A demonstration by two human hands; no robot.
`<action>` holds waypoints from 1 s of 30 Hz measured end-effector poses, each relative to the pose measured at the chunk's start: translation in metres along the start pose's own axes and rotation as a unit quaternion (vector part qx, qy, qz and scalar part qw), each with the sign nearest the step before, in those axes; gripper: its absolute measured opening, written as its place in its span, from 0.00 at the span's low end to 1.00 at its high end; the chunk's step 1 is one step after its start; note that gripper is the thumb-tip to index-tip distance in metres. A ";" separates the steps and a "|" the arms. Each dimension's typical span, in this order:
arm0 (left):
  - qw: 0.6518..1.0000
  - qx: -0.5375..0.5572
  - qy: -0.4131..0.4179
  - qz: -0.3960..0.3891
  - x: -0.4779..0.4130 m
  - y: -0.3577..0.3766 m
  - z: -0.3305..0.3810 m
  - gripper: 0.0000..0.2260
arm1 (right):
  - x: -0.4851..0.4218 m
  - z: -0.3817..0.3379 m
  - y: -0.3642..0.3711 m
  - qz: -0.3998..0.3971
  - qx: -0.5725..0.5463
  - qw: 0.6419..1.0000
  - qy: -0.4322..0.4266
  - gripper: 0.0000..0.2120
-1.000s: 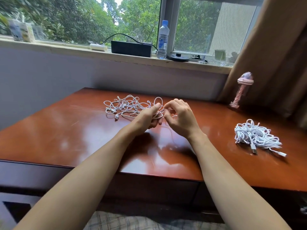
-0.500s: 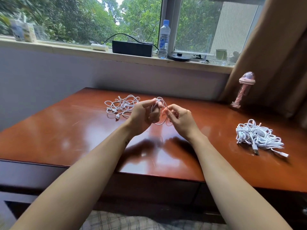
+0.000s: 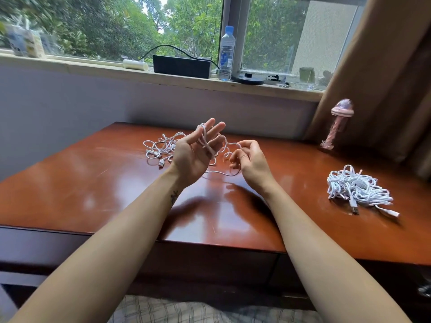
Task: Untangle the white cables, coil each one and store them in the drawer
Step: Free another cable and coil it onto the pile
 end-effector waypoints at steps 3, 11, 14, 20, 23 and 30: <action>1.000 0.004 0.003 -0.004 -0.002 -0.002 -0.001 0.16 | -0.001 0.003 -0.001 -0.009 0.087 0.995 -0.042 0.05; 0.991 -0.117 0.053 0.034 -0.011 -0.005 -0.010 0.20 | 0.003 0.004 0.002 -0.083 0.123 0.989 0.008 0.09; 0.973 -0.204 0.090 0.053 -0.009 -0.004 -0.012 0.23 | 0.005 -0.003 0.004 -0.095 0.055 0.993 0.049 0.08; 0.900 -0.401 0.173 -0.009 -0.008 -0.010 -0.018 0.43 | 0.011 -0.016 0.004 -0.091 -0.086 0.985 0.116 0.09; 0.871 -0.449 0.201 0.006 -0.015 -0.017 -0.022 0.42 | 0.008 -0.015 0.001 -0.066 -0.065 0.989 0.113 0.09; 0.769 -0.579 0.268 -0.022 -0.023 -0.029 -0.025 0.37 | 0.008 -0.012 0.001 -0.066 -0.015 0.995 0.070 0.06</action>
Point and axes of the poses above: each hand's wrist, its own x-axis away from the middle knuckle, its own y-axis out of the palm, z = x × y, the point moved 1 cm from there along -x, towards the middle knuckle, and after that the axes turned 13 degrees about z, right-handed, at the moved point
